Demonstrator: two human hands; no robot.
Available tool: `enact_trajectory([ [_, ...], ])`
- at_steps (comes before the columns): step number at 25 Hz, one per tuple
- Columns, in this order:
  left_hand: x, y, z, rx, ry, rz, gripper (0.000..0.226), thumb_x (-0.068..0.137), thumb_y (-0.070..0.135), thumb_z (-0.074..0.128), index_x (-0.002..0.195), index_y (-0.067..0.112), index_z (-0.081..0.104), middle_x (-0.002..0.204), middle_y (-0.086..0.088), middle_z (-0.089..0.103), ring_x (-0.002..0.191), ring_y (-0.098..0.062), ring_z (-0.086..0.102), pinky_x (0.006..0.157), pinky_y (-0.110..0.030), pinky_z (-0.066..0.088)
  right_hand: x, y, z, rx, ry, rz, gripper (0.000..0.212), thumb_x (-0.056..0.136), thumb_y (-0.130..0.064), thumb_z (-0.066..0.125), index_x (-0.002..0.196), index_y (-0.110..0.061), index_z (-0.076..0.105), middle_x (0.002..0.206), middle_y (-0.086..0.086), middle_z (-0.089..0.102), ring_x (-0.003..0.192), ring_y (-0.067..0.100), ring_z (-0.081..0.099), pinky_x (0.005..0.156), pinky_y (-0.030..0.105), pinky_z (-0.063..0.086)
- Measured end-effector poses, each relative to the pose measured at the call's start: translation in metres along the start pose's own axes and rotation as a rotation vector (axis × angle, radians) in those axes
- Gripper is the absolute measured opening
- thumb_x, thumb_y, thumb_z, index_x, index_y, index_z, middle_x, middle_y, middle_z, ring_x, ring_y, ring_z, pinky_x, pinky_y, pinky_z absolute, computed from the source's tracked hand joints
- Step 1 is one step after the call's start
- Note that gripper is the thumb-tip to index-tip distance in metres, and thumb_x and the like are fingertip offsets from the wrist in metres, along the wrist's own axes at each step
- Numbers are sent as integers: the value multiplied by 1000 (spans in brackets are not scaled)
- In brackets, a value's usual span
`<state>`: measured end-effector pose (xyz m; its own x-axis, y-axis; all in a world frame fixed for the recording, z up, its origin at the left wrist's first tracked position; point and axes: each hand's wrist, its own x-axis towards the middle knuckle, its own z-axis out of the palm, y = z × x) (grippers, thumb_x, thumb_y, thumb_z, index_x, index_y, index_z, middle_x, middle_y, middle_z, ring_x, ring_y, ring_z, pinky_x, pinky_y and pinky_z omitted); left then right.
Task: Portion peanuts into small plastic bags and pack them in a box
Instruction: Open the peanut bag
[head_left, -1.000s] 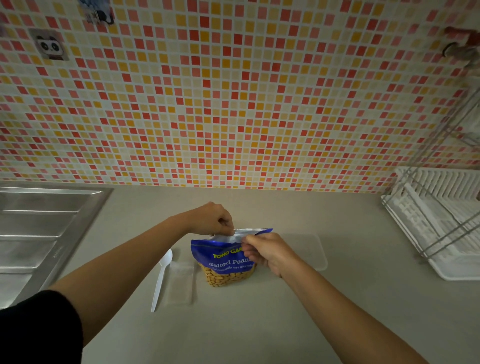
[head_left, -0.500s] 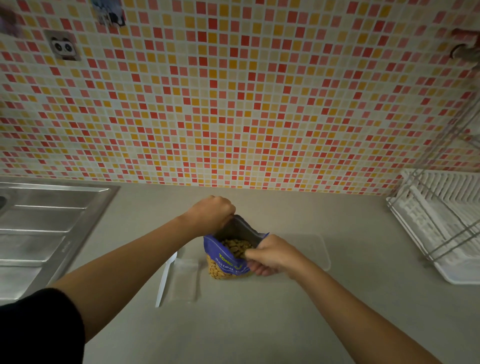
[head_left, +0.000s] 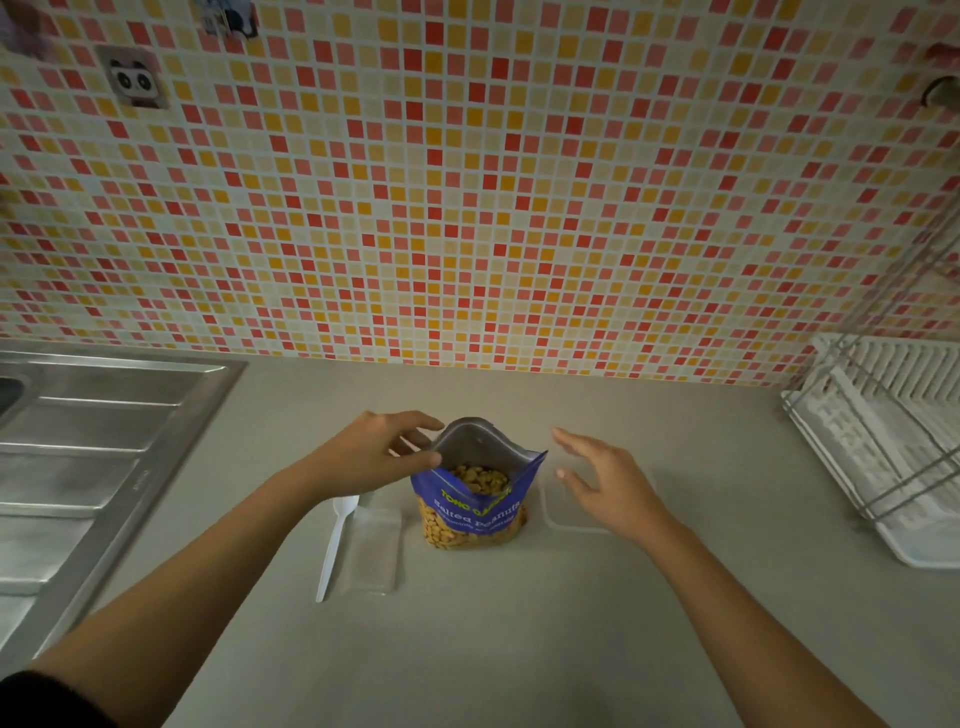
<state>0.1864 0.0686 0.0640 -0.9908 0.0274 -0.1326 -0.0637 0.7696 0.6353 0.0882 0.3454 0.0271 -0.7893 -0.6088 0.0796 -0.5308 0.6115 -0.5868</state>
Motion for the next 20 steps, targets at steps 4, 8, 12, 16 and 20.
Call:
enact_trajectory([
  [4, -6, -23, 16, 83, 187, 50, 18, 86, 21, 64, 104, 18, 67, 87, 12, 65, 75, 4, 59, 72, -12, 46, 3, -4, 28, 295, 47, 24, 27, 84, -9, 66, 111, -13, 67, 98, 1, 71, 91, 2, 65, 86, 24, 51],
  [8, 2, -18, 24, 135, 359, 29, 12, 87, 15, 62, 92, 11, 72, 79, -4, 72, 68, -11, 56, 62, -10, 37, 13, -15, 36, 243, 137, 8, 2, 80, -11, 70, 78, -10, 69, 72, 6, 72, 69, 17, 68, 66, 33, 51],
  [12, 0, -19, 23, 156, 362, -10, 16, 89, 14, 59, 97, 7, 71, 86, -9, 72, 74, -13, 54, 62, -15, 38, 13, -12, 40, 205, 181, 37, 6, 80, -15, 71, 77, -10, 68, 72, 7, 71, 68, 20, 67, 63, 30, 50],
  [16, 2, -15, 21, 141, 335, -3, 16, 87, 15, 62, 95, 6, 72, 85, -11, 72, 73, -14, 54, 63, -17, 40, 16, -10, 42, 173, 187, 23, 7, 80, -16, 71, 78, -9, 69, 73, 7, 71, 69, 20, 67, 65, 31, 51],
  [20, -5, -22, 24, 5, 364, -32, 24, 86, 14, 62, 110, 8, 67, 99, -5, 71, 82, -10, 59, 76, -18, 48, 11, -9, 47, 206, 231, 17, 5, 81, -12, 70, 85, -9, 69, 76, 3, 71, 72, 16, 67, 67, 20, 50],
])
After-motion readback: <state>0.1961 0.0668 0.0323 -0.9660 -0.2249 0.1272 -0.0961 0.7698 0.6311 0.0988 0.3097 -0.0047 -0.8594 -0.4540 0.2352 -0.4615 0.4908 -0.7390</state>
